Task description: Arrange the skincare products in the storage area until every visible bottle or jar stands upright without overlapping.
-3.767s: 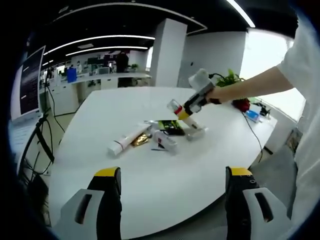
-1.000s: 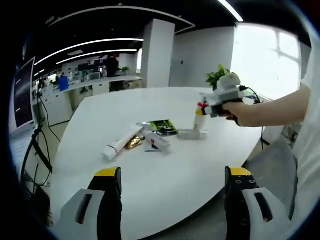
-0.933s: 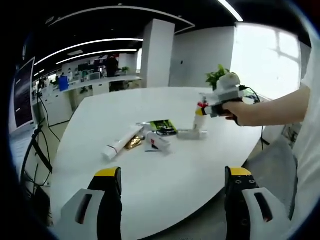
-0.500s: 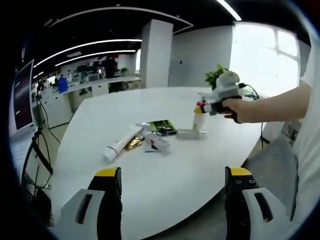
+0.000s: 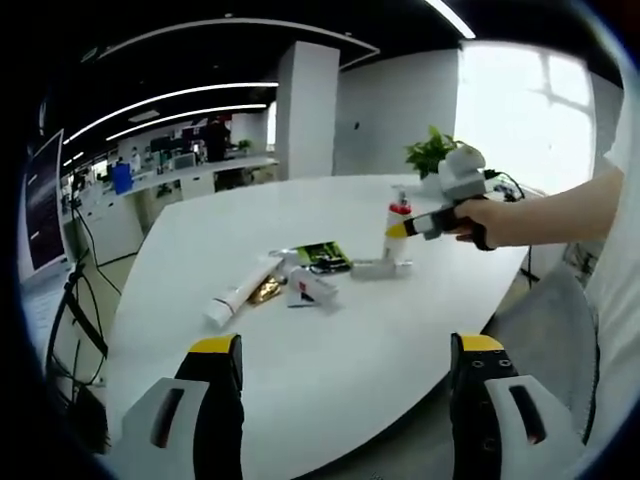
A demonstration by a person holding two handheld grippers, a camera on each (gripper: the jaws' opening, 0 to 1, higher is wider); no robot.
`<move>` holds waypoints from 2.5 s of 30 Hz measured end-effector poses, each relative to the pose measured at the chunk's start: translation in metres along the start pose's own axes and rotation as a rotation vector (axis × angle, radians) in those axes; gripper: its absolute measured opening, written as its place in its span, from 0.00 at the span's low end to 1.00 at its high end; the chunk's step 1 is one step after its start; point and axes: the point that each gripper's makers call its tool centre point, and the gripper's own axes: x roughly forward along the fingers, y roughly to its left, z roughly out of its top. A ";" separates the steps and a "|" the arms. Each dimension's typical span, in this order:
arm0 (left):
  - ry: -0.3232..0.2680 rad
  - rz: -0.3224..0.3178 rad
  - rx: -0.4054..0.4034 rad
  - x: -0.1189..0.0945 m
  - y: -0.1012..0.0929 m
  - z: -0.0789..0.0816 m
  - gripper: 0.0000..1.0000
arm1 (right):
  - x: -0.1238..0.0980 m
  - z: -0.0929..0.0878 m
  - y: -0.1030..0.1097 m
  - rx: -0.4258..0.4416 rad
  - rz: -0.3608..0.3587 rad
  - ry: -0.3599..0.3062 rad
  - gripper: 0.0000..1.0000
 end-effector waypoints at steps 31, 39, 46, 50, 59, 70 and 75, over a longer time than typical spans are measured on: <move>-0.008 0.002 -0.005 -0.001 0.000 0.001 0.84 | -0.082 -0.018 0.034 -0.024 0.240 -0.074 0.85; -0.010 -0.003 -0.003 -0.002 -0.002 0.002 0.84 | -0.106 -0.024 0.037 -0.014 0.258 -0.088 0.87; -0.014 -0.006 -0.003 -0.002 -0.003 0.003 0.84 | -0.122 -0.032 0.038 -0.037 0.261 -0.093 0.89; -0.017 -0.006 -0.003 -0.003 -0.004 0.004 0.84 | -0.129 -0.023 0.038 -0.035 0.251 -0.121 0.90; -0.023 -0.001 -0.004 -0.004 -0.003 0.004 0.84 | -0.138 -0.022 0.038 -0.022 0.260 -0.142 0.95; -0.021 -0.013 0.001 -0.004 -0.005 0.003 0.84 | -0.140 -0.027 0.035 -0.053 0.240 -0.151 0.96; -0.020 -0.023 0.003 -0.005 -0.007 0.002 0.84 | -0.139 -0.028 0.032 -0.051 0.232 -0.155 0.97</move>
